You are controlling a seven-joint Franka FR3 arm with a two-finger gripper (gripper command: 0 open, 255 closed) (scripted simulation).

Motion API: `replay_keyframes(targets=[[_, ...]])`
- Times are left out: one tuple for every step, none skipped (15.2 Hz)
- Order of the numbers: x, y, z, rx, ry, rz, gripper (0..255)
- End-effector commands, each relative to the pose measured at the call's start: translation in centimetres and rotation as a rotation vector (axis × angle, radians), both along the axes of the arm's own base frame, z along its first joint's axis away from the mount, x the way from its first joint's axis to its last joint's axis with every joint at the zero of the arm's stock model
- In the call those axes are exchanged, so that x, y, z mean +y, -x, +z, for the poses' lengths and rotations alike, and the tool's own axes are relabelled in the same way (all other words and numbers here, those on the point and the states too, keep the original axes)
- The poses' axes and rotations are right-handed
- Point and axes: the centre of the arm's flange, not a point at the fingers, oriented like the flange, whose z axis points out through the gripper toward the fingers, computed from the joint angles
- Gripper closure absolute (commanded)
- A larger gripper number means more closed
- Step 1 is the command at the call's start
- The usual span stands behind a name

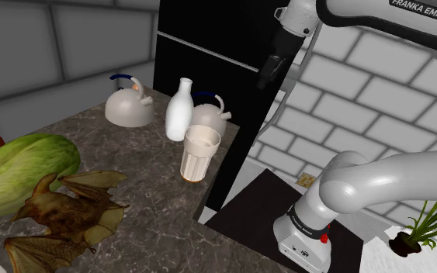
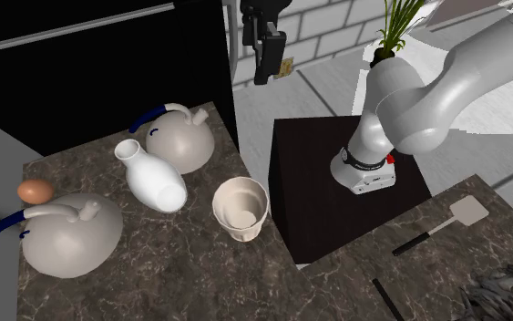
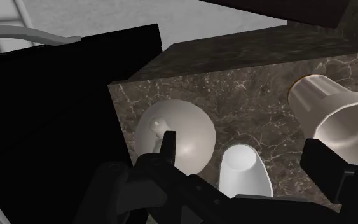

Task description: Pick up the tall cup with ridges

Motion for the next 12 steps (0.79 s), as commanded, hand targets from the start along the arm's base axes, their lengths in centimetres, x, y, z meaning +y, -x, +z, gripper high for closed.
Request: replay_keyframes(targets=[[0.0, 0.0, 0.0, 0.0, 0.0, 0.0, 0], [1.1, -0.2, -0.7, 0.001, -0.002, 0.001, 0], [2.1, -0.4, -1.5, 0.003, -0.003, 0.001, 0], [3.2, -0.5, -2.2, 0.004, -0.005, 0.002, 0], [4.2, -0.7, -2.9, 0.006, -0.007, 0.003, 0], [5.3, -0.9, -3.6, 0.007, -0.009, 0.003, 0], [6.4, -1.1, -4.3, 0.009, -0.01, 0.004, 0], [7.4, -1.2, -5.1, 0.01, -0.012, 0.005, 0], [8.5, -1.4, -5.8, 0.012, -0.014, 0.006, 0], [9.6, -1.6, -6.5, 0.013, -0.015, 0.006, 0], [10.6, -1.7, -7.2, 0.015, -0.017, 0.007, 0], [11.7, -1.9, -7.9, 0.016, -0.019, 0.008, 0]])
